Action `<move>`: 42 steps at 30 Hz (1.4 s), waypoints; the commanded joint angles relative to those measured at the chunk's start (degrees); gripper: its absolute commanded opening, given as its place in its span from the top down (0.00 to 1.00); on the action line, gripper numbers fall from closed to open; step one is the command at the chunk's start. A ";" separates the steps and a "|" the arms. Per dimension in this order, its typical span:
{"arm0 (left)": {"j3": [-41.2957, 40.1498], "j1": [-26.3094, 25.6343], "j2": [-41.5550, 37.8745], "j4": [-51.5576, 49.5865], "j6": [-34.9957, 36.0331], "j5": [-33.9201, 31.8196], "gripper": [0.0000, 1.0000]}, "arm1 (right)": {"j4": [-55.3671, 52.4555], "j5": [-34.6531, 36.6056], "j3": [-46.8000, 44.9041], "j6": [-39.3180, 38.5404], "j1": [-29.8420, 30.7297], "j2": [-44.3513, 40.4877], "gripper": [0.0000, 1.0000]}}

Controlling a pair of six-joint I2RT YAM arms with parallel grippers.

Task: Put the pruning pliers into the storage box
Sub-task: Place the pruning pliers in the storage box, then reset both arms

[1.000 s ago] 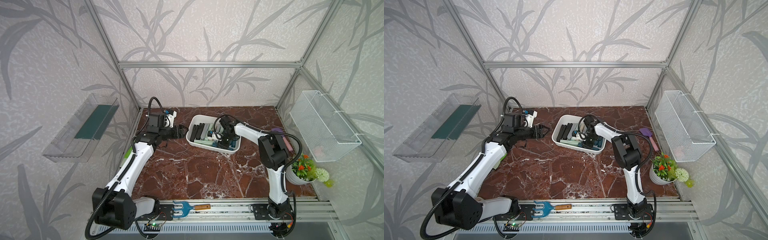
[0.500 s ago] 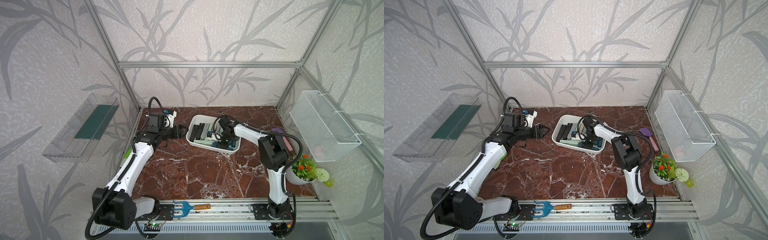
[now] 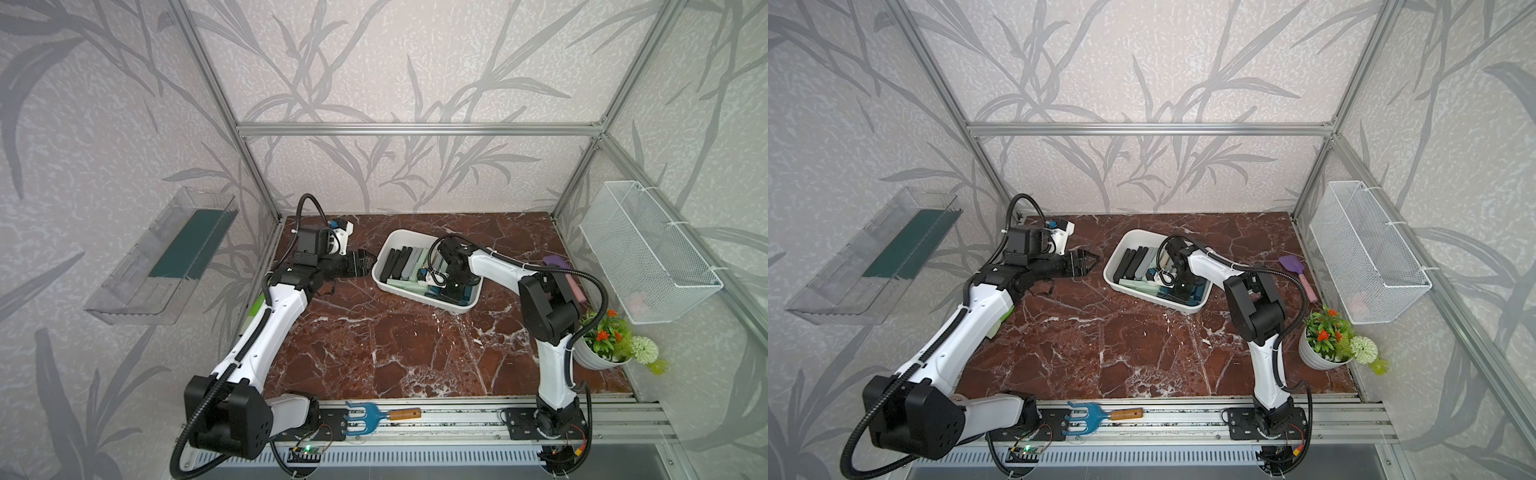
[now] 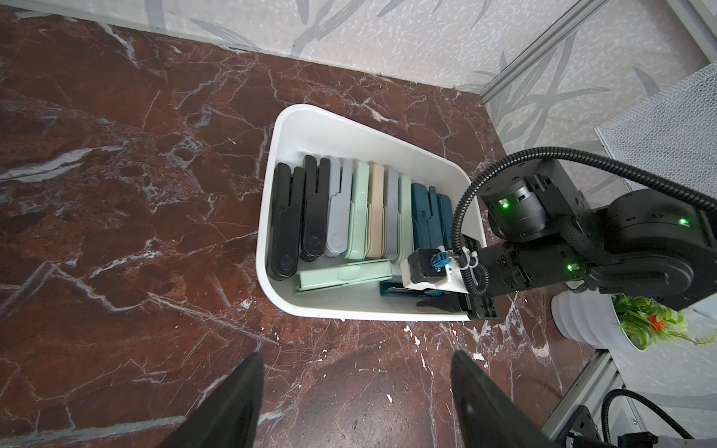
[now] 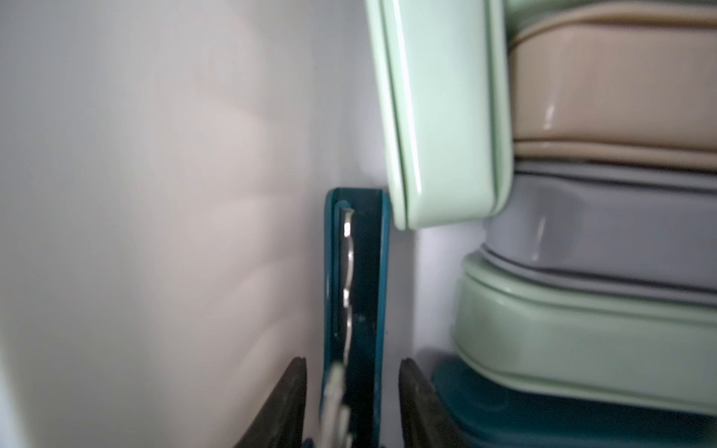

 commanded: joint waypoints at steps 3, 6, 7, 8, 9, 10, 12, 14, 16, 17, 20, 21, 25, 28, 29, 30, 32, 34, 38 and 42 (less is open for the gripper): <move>0.89 0.26 0.07 -0.21 0.64 0.35 0.24 | -2.09 -1.52 0.05 1.29 0.45 -6.29 0.59; 0.92 0.25 0.07 -0.21 0.63 0.26 0.24 | -1.13 -2.10 0.02 2.05 0.41 -8.93 0.58; 0.94 0.25 0.07 -0.15 0.59 0.25 0.24 | -0.70 -2.19 -0.16 2.21 0.32 -9.85 0.58; 1.01 0.24 0.02 -0.06 0.62 0.26 0.24 | -0.07 -2.24 -0.53 2.53 0.27 -10.62 0.59; 1.01 0.25 0.07 -0.06 0.63 0.15 0.24 | 0.33 -2.31 -0.66 2.92 0.19 -11.33 0.59; 0.92 0.29 0.04 0.16 0.63 0.08 0.25 | 0.30 -3.04 -0.73 2.94 0.09 -11.97 0.60; 0.79 0.31 -0.05 0.39 0.55 -0.55 0.25 | 1.24 -3.35 -1.19 3.92 -0.18 -12.92 0.61; 0.33 0.29 -0.26 1.05 0.12 -2.50 0.25 | 2.61 -3.80 -1.85 5.64 -0.81 -13.88 0.62; -0.37 0.51 -0.75 2.08 -0.87 -7.26 0.25 | 5.85 -5.00 -3.11 9.09 -2.42 -15.39 0.65; -0.78 0.59 -1.04 2.50 -1.38 -10.51 0.25 | 7.43 -5.55 -3.99 10.67 -3.18 -16.36 0.65; -3.97 1.27 -3.07 5.57 -4.08 -25.18 0.25 | 18.91 -5.71 -10.42 18.51 -5.93 -21.91 0.65; -5.62 1.55 -3.79 7.40 -4.90 -30.24 0.24 | 23.51 -5.31 -13.18 21.48 -6.98 -24.25 0.64; -12.38 2.37 -4.81 14.90 -7.88 -43.00 0.24 | 44.08 1.75 -25.51 34.53 -11.25 -32.13 0.57; -17.92 2.53 -4.43 21.04 -8.09 -51.46 0.24 | 55.08 3.93 -33.41 43.21 -16.04 -37.37 0.51; -19.40 2.62 -4.01 22.38 -8.02 -54.31 0.24 | 58.47 5.45 -35.83 45.29 -17.71 -38.87 0.44; -20.94 2.70 -3.56 24.33 -7.75 -57.59 0.23 | 61.86 7.30 -38.09 47.76 -19.34 -40.40 0.34; -23.57 2.83 -2.53 27.89 -6.62 -62.15 0.23 | 64.59 11.51 -41.89 49.71 -21.51 -42.74 0.18; -25.97 3.13 -1.67 32.58 -4.07 -64.12 0.23 | 64.54 17.13 -44.38 48.12 -21.96 -44.16 0.14; -28.91 3.39 0.73 39.47 -0.20 -66.32 0.23 | 65.56 27.08 -48.96 47.03 -22.61 -44.59 0.13; -29.01 3.37 6.35 38.87 -0.55 -68.59 0.25 | 71.33 27.08 -54.63 47.97 -25.17 -42.49 0.14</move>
